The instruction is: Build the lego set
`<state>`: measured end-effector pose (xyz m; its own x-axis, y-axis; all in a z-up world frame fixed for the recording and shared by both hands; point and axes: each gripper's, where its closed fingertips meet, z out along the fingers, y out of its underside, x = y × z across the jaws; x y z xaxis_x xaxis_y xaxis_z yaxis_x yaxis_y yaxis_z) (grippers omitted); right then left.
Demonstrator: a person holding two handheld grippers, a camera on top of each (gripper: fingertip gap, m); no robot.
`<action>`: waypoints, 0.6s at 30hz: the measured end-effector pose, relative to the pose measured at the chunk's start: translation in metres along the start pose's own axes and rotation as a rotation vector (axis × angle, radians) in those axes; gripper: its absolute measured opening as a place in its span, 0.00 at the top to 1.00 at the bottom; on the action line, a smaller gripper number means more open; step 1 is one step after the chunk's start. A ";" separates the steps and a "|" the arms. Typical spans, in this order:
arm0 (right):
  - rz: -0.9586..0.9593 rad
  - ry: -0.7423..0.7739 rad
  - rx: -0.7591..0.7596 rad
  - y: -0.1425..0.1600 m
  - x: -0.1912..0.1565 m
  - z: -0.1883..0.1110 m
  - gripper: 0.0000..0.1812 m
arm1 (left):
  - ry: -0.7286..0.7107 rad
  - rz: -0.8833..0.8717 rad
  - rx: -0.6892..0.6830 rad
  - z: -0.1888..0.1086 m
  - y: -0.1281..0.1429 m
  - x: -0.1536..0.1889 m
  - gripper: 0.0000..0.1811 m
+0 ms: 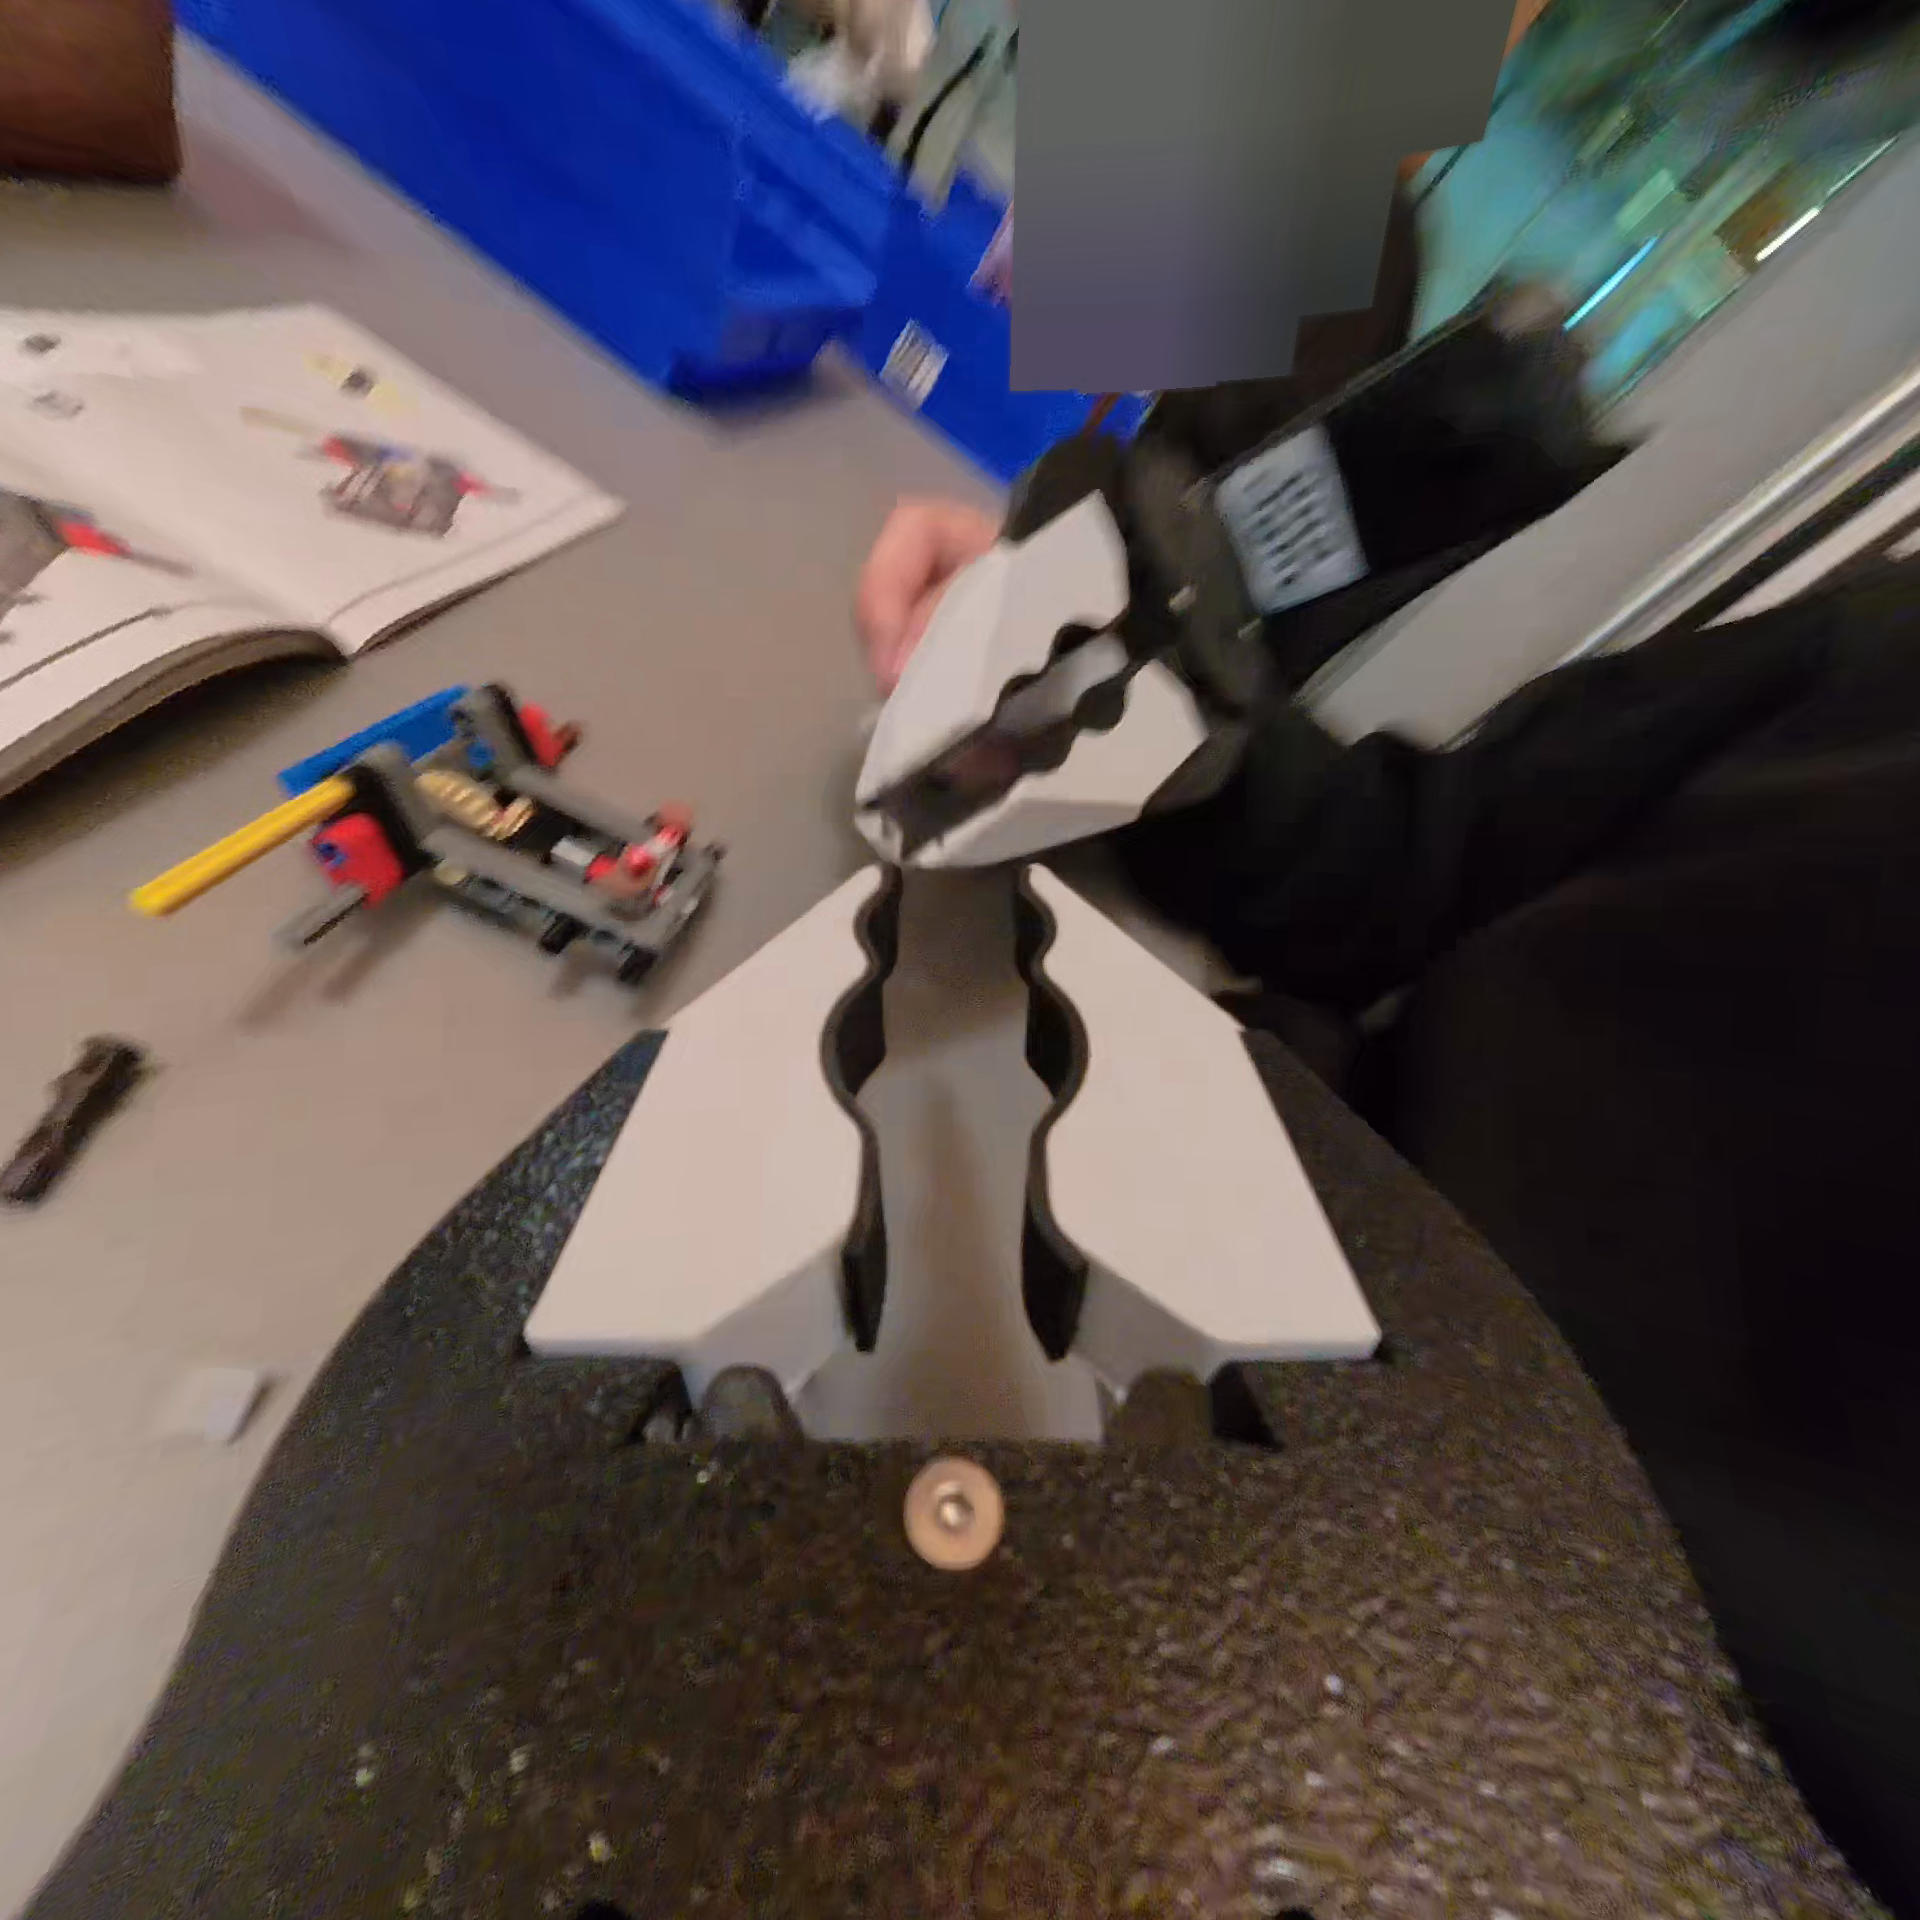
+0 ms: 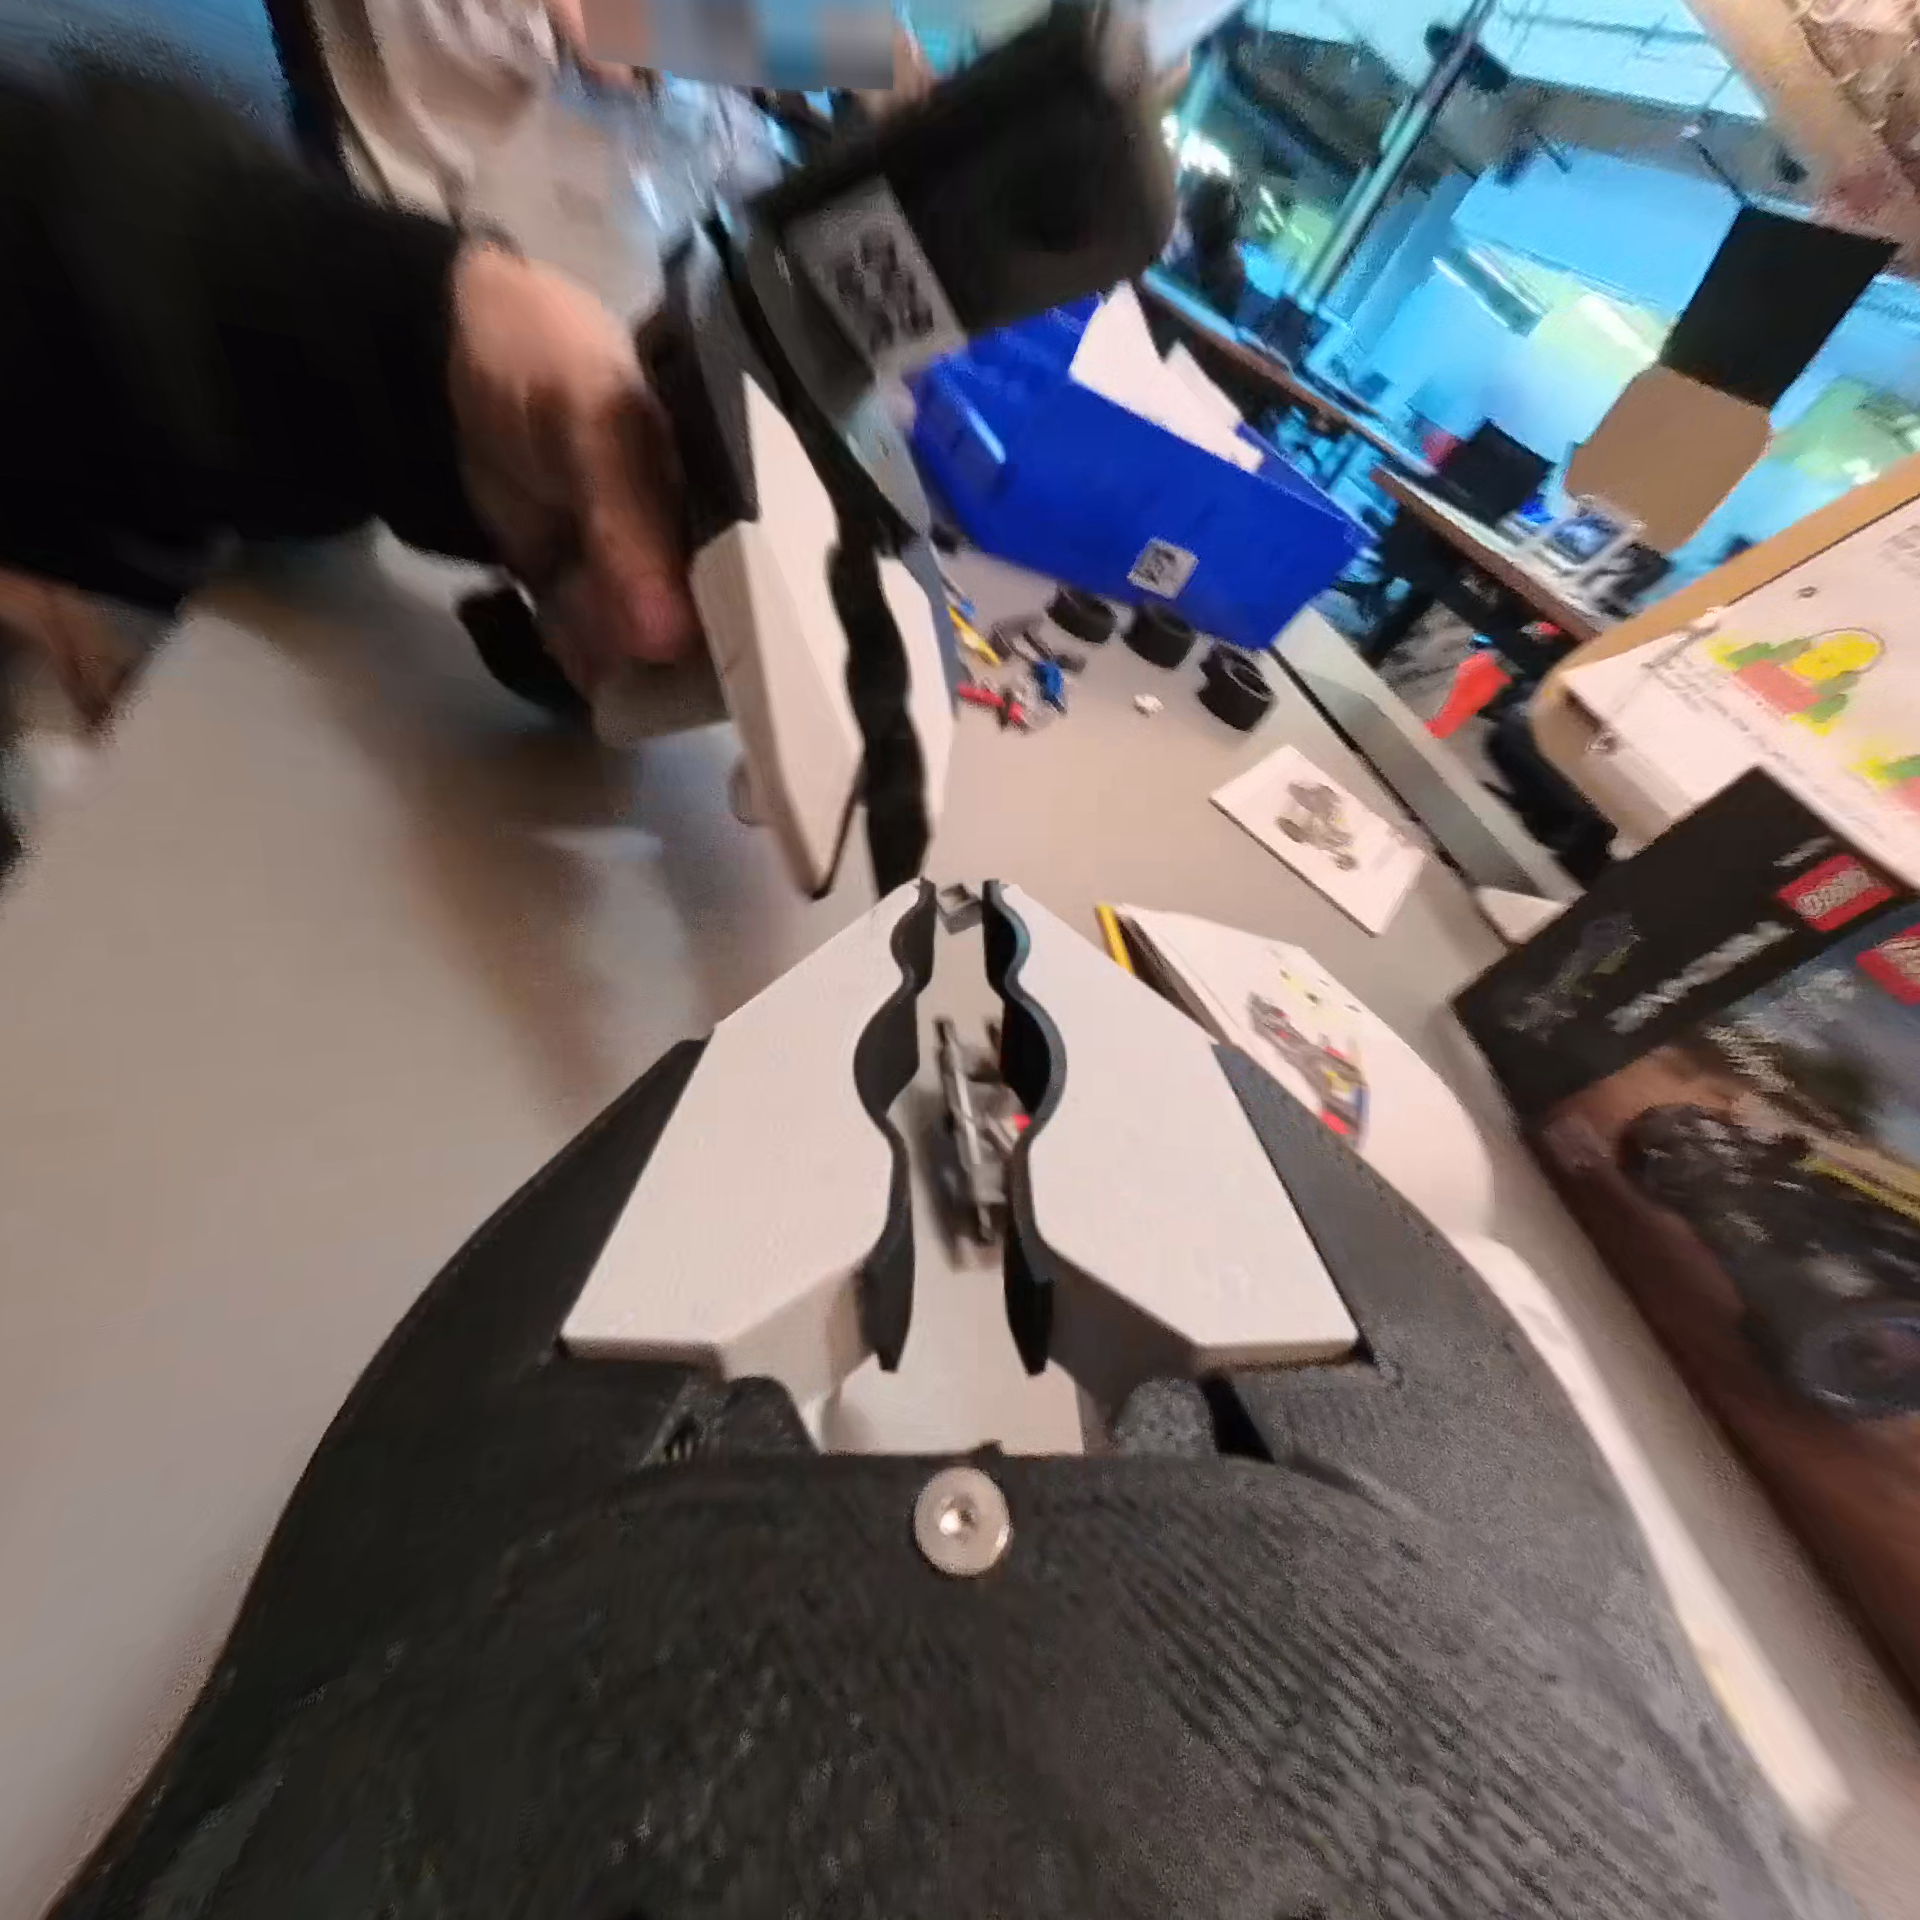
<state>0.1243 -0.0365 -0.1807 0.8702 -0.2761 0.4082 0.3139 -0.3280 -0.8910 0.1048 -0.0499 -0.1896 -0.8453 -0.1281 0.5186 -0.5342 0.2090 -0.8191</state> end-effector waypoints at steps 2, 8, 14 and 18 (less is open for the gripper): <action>0.142 -0.016 0.124 -0.017 0.004 -0.004 0.97 | 0.106 -0.049 0.093 -0.006 -0.014 0.011 0.89; 0.568 -0.033 0.407 -0.045 0.029 -0.021 0.97 | 0.037 0.036 0.228 -0.012 -0.033 0.007 0.90; 1.125 -0.058 0.682 -0.056 0.058 -0.030 0.97 | -0.463 0.546 0.362 -0.020 -0.065 0.005 0.85; 1.305 -0.100 0.763 -0.056 0.059 -0.029 0.97 | -0.698 0.791 0.413 -0.026 -0.078 0.012 0.85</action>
<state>0.1476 -0.0605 -0.1012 0.6976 0.0765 -0.7124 -0.5863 0.6325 -0.5062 0.1366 -0.0426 -0.1126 -0.6944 -0.6422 -0.3247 0.3003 0.1515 -0.9417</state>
